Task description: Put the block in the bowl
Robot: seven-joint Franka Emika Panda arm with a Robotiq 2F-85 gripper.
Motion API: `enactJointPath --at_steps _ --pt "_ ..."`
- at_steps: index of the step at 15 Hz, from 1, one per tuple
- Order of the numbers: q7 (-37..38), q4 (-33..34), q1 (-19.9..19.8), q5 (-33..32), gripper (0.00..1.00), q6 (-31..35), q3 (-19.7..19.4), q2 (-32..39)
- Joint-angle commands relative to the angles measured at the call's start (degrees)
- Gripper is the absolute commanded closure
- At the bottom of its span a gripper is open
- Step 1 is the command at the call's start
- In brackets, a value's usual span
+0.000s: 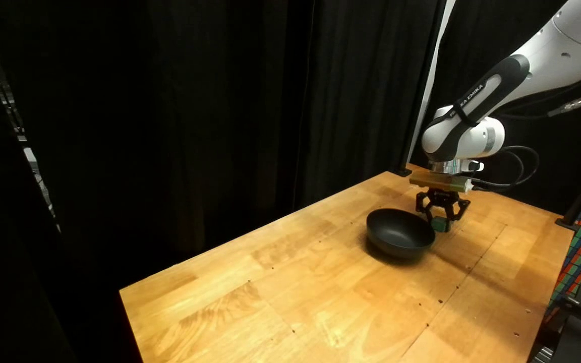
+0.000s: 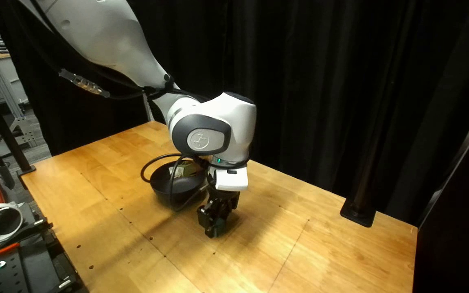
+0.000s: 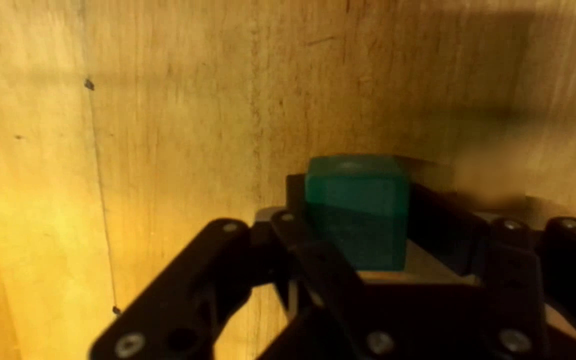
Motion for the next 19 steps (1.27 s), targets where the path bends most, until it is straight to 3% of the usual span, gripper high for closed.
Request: enactJointPath --at_steps 1,6,12,13,15,18,19 --pt "3.1 2.3 -0.4 0.9 0.79 -5.1 -0.2 -1.0" --pt "5.2 3.0 -0.4 0.8 0.79 -11.8 0.2 -7.4" --pt "3.0 2.7 -1.4 11.9 0.79 -21.9 6.6 -13.9" --pt "2.9 2.4 -1.3 13.6 0.33 -22.6 7.3 -14.2" --pt "2.9 2.3 -1.1 16.2 0.23 -24.6 8.3 -14.1" --pt "3.3 1.9 -0.7 15.9 0.01 -26.3 8.2 -15.6" --pt "2.9 1.5 -0.6 15.6 0.0 -25.9 8.1 -16.4"
